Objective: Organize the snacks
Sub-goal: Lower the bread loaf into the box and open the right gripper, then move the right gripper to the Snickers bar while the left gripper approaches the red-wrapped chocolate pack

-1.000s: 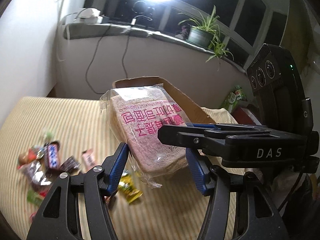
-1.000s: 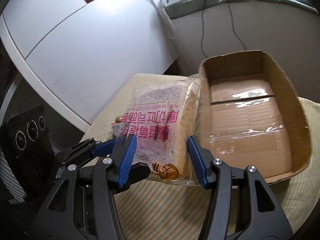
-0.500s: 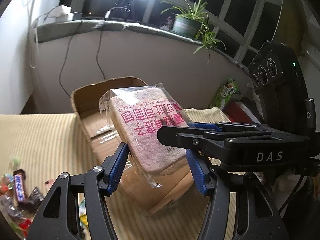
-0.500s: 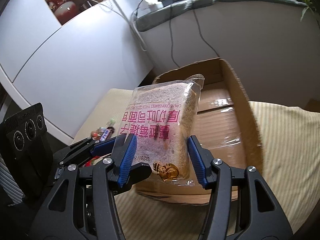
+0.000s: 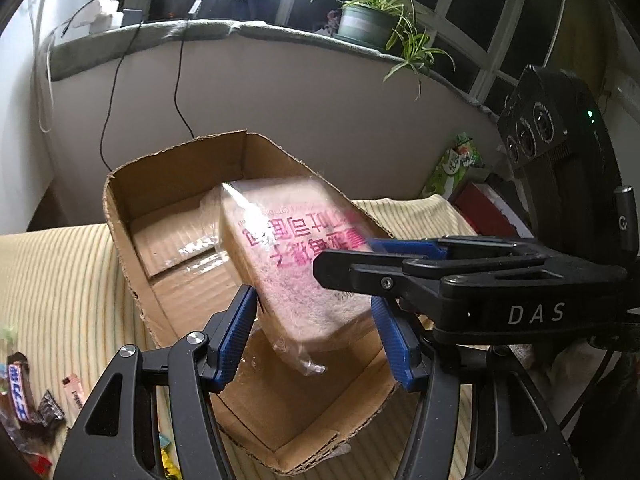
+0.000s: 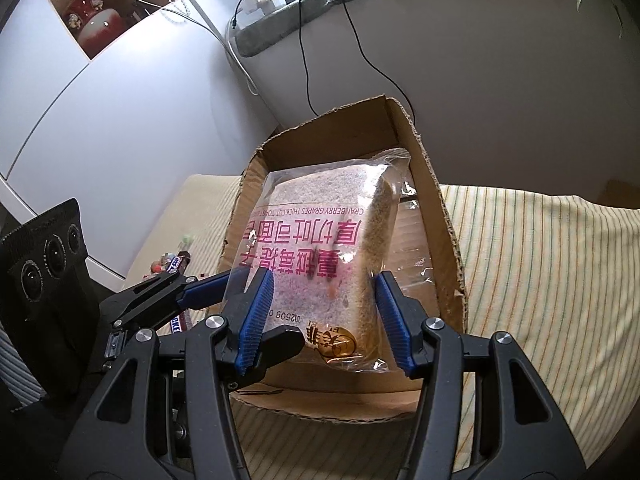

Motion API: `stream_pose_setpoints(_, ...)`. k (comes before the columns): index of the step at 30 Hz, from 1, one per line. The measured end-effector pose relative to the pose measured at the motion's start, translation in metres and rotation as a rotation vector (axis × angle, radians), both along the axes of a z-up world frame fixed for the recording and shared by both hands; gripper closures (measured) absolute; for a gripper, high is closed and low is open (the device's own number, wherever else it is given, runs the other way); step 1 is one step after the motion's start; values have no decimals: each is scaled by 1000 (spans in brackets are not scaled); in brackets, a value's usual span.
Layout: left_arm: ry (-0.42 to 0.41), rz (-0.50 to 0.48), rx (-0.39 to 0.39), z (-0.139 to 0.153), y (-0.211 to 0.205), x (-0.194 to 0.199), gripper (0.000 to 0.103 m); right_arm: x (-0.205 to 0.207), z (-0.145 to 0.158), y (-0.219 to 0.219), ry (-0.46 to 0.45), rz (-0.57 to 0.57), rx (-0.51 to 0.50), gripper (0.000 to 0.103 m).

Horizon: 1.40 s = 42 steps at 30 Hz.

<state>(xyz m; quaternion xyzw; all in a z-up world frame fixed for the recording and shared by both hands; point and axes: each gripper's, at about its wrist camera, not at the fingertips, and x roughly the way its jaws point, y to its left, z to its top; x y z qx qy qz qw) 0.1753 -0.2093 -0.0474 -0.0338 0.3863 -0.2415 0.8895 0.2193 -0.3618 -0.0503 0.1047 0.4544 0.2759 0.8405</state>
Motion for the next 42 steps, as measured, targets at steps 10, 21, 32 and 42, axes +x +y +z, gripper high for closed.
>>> stream_pose_setpoints(10,-1,15,18,1,7,-6,45,-7,7,5,-37,-45,-58,39)
stream_pose_setpoints(21,-61,33,-6,19,31,-37,45,-37,23,3,-113,-105,-96,29)
stream_pose_setpoints(32,-127,106,-34,25,78,-89,43,-85,39,34,-215,-76,-103,29)
stream_pose_setpoints(42,-108,266,-21,20,158,-145,43,-136,38,102,-258,107,-146,23)
